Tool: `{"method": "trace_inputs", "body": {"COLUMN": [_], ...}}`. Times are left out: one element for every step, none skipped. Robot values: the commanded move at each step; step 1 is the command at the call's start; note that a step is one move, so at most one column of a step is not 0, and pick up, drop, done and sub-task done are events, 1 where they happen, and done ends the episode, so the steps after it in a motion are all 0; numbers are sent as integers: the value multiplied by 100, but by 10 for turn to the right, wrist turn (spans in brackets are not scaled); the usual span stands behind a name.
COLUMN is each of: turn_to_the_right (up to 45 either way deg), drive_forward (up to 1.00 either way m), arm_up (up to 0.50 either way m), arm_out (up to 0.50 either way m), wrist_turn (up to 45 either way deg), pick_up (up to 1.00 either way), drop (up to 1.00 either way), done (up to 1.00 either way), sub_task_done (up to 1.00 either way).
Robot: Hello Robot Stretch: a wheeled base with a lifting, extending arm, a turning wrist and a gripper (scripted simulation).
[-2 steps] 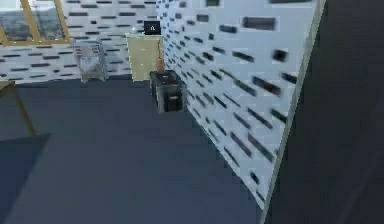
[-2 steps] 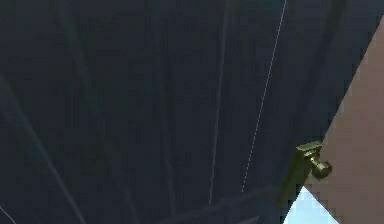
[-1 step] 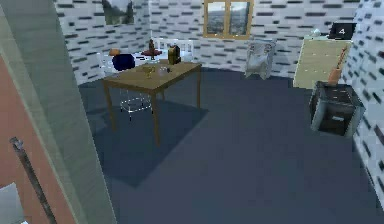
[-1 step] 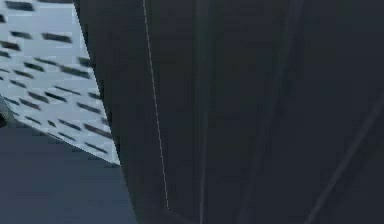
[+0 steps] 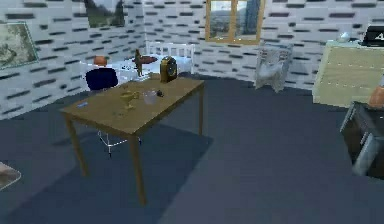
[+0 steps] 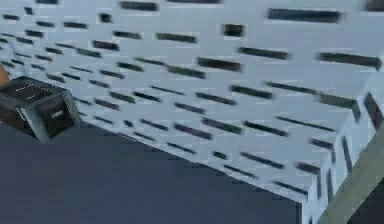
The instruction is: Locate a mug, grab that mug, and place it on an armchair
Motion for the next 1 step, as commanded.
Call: {"method": "trace_inputs", "body": {"turn_to_the_right": [-60], "drive_forward": [0], "arm_up": [0], "arm_out": [0], "wrist_turn": [0], "pick_up": [0], "drop": [0], "done": [0], "sub_task_done": [0]}}
